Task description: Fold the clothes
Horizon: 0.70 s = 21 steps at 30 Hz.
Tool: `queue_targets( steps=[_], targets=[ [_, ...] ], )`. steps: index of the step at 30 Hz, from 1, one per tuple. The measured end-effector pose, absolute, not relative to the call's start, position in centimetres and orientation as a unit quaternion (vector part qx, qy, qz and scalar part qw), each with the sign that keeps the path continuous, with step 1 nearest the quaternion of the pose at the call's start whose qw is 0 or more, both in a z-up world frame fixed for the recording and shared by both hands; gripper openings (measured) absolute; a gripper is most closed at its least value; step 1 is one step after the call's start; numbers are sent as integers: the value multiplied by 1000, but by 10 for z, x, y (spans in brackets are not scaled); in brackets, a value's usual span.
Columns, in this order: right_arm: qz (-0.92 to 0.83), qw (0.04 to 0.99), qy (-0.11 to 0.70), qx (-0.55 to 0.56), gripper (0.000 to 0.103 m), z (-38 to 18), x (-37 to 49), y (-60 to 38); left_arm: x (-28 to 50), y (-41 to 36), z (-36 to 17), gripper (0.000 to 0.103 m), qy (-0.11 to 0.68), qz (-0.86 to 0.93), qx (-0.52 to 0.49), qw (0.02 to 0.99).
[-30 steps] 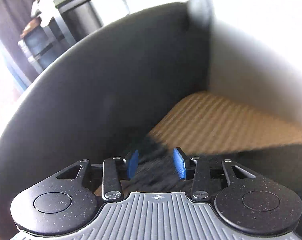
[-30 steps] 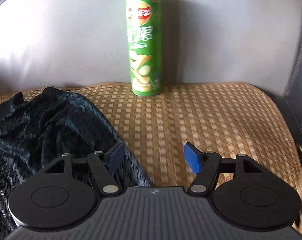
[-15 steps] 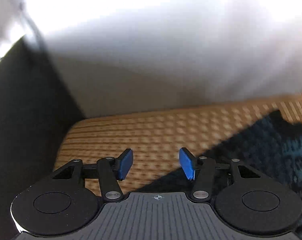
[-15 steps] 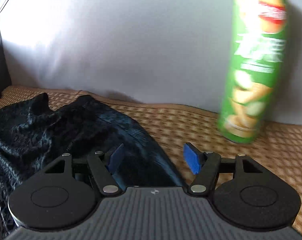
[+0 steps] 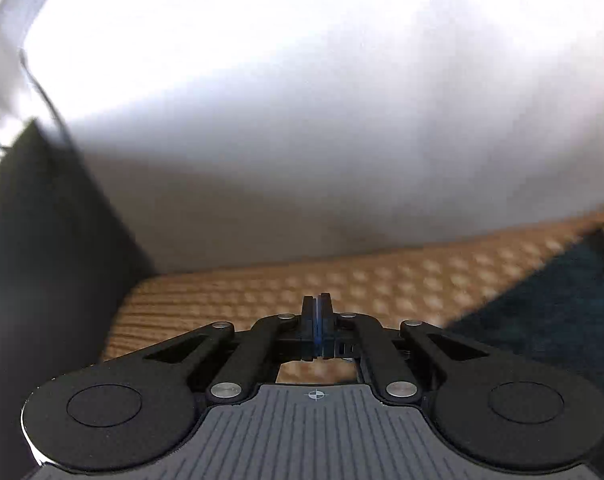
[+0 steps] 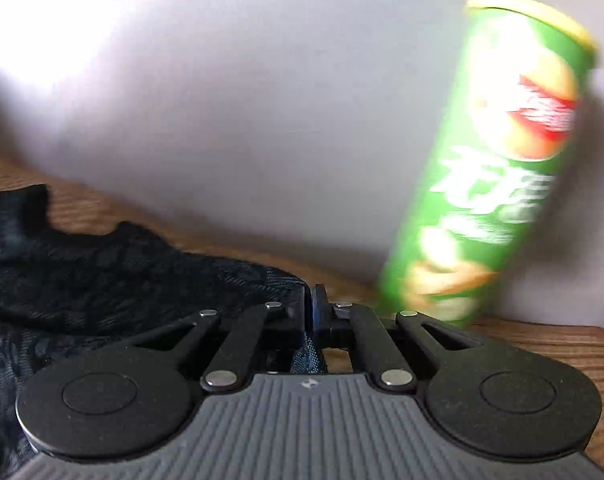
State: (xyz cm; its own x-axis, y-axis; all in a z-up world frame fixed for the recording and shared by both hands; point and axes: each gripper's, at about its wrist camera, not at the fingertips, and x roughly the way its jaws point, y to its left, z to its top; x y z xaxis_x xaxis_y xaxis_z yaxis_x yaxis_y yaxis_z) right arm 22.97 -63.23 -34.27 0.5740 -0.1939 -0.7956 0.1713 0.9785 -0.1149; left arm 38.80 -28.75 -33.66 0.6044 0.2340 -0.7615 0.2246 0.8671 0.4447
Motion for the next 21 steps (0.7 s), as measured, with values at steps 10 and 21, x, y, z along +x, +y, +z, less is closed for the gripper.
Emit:
queue_targets(
  steps=[10, 21],
  targets=[
    [-113, 918, 374, 62, 48, -278, 129, -656, 304, -232, -270, 50, 422, -66, 194, 883],
    [-132, 859, 481, 120, 56, -279, -40, -643, 140, -209, -303, 61, 565, -117, 116, 809]
  ],
)
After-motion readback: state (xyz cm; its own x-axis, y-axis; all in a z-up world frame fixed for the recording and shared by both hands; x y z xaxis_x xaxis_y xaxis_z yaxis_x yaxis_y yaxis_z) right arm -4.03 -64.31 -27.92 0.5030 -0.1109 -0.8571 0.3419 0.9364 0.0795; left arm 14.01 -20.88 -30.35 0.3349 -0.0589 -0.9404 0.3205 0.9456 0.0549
